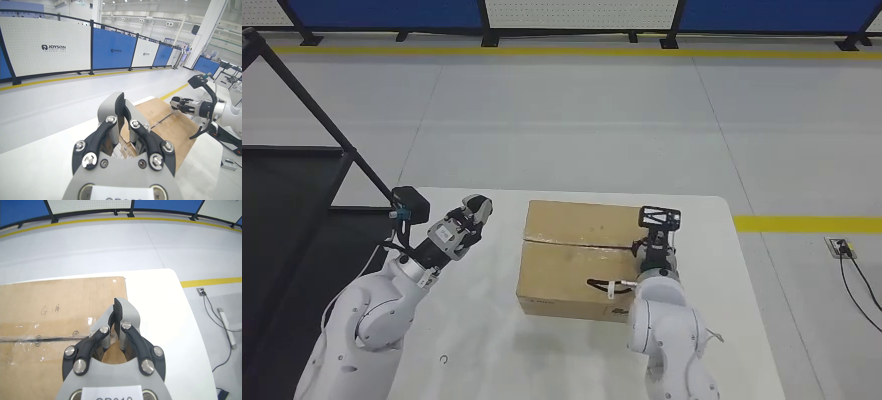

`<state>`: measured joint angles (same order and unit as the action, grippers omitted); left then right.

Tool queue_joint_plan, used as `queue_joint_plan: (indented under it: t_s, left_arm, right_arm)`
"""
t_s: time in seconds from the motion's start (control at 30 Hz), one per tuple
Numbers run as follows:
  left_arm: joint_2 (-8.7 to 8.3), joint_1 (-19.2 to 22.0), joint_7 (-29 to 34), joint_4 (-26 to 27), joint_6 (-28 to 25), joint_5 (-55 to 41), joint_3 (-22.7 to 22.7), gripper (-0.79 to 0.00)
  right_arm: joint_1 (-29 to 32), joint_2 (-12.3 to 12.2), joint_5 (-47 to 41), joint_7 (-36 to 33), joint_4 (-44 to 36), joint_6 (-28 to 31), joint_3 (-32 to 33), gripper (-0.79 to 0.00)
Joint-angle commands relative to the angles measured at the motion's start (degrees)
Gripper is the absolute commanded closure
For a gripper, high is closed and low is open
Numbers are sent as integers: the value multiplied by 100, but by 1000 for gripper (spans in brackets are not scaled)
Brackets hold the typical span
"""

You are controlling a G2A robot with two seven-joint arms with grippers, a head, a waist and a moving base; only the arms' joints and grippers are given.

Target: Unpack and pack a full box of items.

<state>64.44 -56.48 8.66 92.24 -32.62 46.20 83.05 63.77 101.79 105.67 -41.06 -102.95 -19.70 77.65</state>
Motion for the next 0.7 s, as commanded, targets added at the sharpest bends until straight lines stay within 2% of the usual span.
queue_joint_plan:
  t_s: [0.0, 0.17, 0.27, 0.33, 0.4, 0.67]
  left_arm:
    - [-1, -3, -13, -5, 2, -17, -3, 0]
    - [0, 10, -16, -27, -32, -32, -66, 0]
    - [0, 33, -20, -46, -38, -29, -97, 0]
    - [0, 41, -24, -54, -52, -36, -110, 0]
    - [-2, 35, -34, -59, -56, -33, -115, 0]
    - [-23, -87, -102, 5, 21, 2, -11, 0]
  right_arm:
    - [147, -8, -106, -185, -304, 80, 36, 0]
    - [368, -7, -542, -668, -947, 62, 155, 0]
    - [344, 31, -1476, -920, -1116, -222, 318, 0]
    - [263, 60, -2504, -1176, -1154, -381, 544, 0]
    - [157, 52, -3180, -1464, -1109, -222, 789, 0]
    - [211, 49, -3375, -1343, -1061, -132, 748, 0]
